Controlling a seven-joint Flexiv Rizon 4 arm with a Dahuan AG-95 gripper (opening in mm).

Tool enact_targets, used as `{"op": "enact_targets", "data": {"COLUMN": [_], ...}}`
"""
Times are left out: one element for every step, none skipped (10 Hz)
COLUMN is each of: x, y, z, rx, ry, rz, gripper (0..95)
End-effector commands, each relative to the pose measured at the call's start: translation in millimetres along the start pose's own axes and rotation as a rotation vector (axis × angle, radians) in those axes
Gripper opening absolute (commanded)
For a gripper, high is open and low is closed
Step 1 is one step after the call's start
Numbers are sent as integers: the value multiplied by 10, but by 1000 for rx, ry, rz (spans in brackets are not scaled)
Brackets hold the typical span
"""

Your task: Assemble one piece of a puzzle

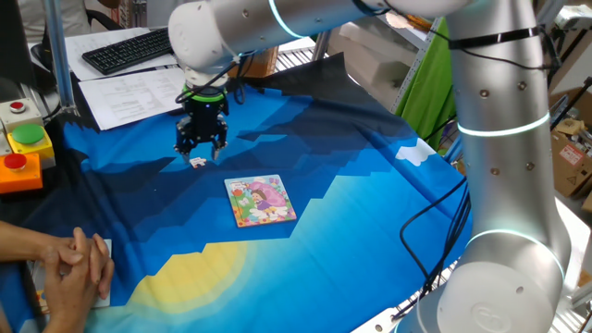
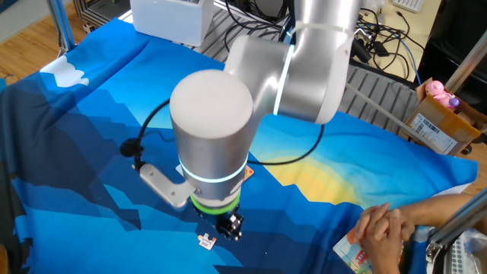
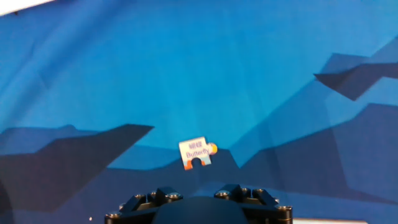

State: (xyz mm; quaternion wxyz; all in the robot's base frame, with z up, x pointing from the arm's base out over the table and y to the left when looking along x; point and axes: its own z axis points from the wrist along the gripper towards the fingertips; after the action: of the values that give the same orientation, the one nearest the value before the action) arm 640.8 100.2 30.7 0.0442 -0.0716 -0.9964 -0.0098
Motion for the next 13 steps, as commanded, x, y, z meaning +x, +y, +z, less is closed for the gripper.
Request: {"op": "enact_targets", "data": {"x": [-38,-43,-49,-53,-54,-58,-63,-70,-75,-72,-68,-64,-36], "y": [-3,-4,-5,-5,-5,-5,-7,-7,-7,-7,-4,-2,16], "z": [62,85,119,136,150,166,178,174,170,171,171,170,165], "rx": [1,3,1,2,-1,0,0,-1,-2,-5,-6,-5,-4], "ry": [0,-1,-1,-1,1,0,-2,-2,-3,-3,-3,1,2], "rz": [-27,-32,-32,-33,-39,-50,-66,-66,-66,-66,-67,-70,-67], "gripper": [570,570,570,570,570,570,570,570,380,380,380,380,380]}}
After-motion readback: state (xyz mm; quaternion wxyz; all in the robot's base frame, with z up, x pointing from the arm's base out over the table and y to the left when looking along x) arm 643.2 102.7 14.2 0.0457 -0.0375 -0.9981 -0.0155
